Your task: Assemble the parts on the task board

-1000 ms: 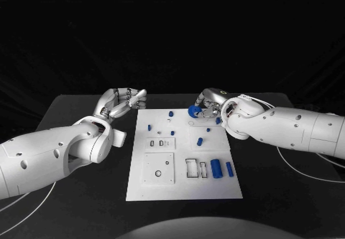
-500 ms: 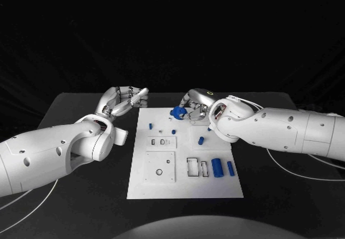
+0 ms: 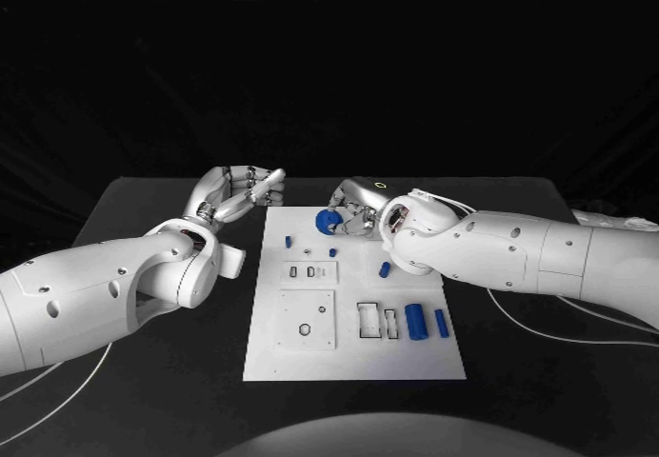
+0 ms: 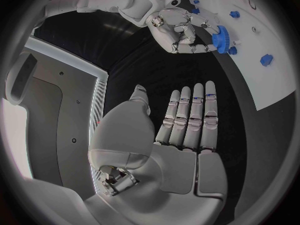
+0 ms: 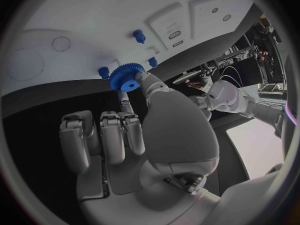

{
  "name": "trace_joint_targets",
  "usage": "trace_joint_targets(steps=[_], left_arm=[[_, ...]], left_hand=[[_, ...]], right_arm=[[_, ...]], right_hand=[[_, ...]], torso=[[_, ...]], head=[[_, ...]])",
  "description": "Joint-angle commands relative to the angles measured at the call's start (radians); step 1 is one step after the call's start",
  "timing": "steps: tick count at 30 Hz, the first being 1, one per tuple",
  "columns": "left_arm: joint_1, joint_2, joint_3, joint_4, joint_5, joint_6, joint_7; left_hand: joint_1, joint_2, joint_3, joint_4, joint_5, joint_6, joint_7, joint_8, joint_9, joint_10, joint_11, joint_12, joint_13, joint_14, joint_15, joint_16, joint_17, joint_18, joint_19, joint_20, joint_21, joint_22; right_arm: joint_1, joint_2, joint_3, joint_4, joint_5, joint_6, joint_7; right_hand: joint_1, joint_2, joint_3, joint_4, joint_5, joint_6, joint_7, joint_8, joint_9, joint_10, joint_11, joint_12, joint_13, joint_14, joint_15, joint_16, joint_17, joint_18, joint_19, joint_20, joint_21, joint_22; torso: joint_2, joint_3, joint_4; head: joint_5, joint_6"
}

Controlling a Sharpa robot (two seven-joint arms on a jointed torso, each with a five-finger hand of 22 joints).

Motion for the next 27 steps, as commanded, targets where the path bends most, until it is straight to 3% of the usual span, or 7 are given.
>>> trace_joint_targets(steps=[1, 12, 27], left_arm=[[0.001, 0.002, 0.001, 0.005, -0.004, 0.01, 0.007], [0.001, -0.001, 0.001, 0.008, -0.004, 0.009, 0.005], [0.001, 0.0, 0.001, 0.008, -0.004, 0.007, 0.004]], left_hand=[[-0.001, 0.008, -0.005, 0.001, 0.003, 0.007, 0.001, -0.003, 0.001, 0.006, 0.0, -0.002, 0.002, -0.008, 0.0, -0.007, 0.001, 0.012, -0.006, 0.003, -0.004, -0.001], [-0.001, 0.008, -0.005, 0.001, 0.003, 0.007, 0.001, -0.003, 0.001, 0.006, 0.0, -0.002, 0.002, -0.008, 0.0, -0.007, 0.001, 0.012, -0.006, 0.003, -0.004, -0.001], [-0.001, 0.008, -0.005, 0.001, 0.003, 0.007, 0.001, -0.003, 0.001, 0.006, 0.0, -0.002, 0.002, -0.008, 0.0, -0.007, 0.001, 0.012, -0.006, 0.003, -0.004, -0.001]], right_arm=[[-0.006, 0.014, 0.0, -0.025, -0.027, 0.022, 0.016], [-0.02, 0.052, 0.001, -0.096, -0.072, 0.028, 0.017], [-0.023, 0.071, 0.001, -0.109, -0.083, 0.042, 0.02]], right_hand=[[-0.004, 0.008, 0.006, -0.004, -0.006, 0.049, -0.04, 0.007, 0.026, 0.106, -0.005, 0.003, 0.263, 0.102, -0.007, 0.004, 0.263, -0.014, 0.103, -0.007, 0.004, 0.263], [-0.006, 0.008, 0.007, -0.006, -0.015, 0.049, -0.039, 0.003, 0.025, 0.106, -0.004, 0.003, 0.263, 0.102, -0.007, 0.004, 0.263, -0.014, 0.103, -0.007, 0.004, 0.263], [-0.012, 0.009, 0.007, -0.008, -0.03, 0.048, -0.038, -0.002, 0.024, 0.106, -0.003, 0.003, 0.263, 0.102, -0.007, 0.004, 0.263, -0.014, 0.103, -0.007, 0.004, 0.263]], torso=[[0.001, 0.0004, 0.0012], [-0.001, 0.0003, 0.0001], [-0.002, -0.0006, 0.0002]], head=[[0.0, -0.002], [0.005, -0.01], [0.0, -0.008]])
